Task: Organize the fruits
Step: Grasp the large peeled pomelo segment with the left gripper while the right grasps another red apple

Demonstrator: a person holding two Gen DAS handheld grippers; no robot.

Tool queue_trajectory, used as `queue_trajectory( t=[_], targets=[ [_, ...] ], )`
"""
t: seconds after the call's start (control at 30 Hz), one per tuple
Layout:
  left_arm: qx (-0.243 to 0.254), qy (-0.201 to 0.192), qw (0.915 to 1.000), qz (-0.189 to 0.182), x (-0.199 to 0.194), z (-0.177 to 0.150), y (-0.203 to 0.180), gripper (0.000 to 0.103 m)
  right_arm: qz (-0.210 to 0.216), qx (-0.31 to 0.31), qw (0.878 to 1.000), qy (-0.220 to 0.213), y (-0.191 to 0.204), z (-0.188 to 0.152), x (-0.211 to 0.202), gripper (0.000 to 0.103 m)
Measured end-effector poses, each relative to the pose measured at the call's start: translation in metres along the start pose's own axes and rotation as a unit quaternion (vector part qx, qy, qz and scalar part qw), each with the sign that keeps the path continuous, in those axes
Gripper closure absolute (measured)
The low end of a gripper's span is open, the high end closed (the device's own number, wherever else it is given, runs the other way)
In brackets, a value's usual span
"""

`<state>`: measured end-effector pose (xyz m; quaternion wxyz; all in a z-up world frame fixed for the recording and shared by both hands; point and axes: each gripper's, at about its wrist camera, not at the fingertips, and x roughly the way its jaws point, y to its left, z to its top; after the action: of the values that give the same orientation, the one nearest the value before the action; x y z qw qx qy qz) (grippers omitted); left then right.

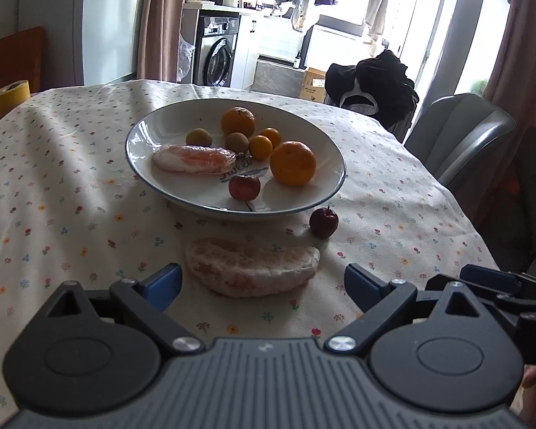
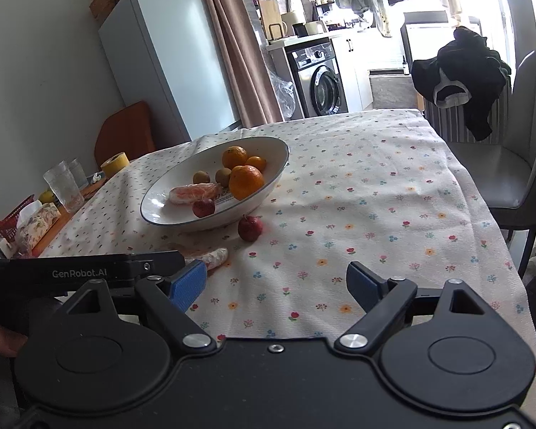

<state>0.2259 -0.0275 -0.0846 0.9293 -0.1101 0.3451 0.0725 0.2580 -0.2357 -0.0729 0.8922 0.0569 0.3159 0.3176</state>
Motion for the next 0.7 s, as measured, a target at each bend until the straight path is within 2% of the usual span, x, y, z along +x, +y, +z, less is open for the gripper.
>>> queue_trajectory(
  t=[0.33, 0.43, 0.7],
  targets=[
    [0.010, -0.007, 0.9990, 0.044, 0.019, 0.000, -0.010, 0.007, 0.007, 0.016, 1.000, 0.001, -0.017, -0.006, 0.002, 0.018],
    [0.020, -0.013, 0.9984, 0.051, 0.018, -0.002, -0.011, 0.014, 0.008, 0.025, 1.000, 0.001, -0.020, -0.005, 0.003, 0.018],
    [0.017, -0.016, 0.9994, 0.024, 0.005, -0.003, 0.004, 0.018, 0.005, 0.016, 1.000, 0.000, -0.013, -0.001, 0.008, 0.018]
  ],
)
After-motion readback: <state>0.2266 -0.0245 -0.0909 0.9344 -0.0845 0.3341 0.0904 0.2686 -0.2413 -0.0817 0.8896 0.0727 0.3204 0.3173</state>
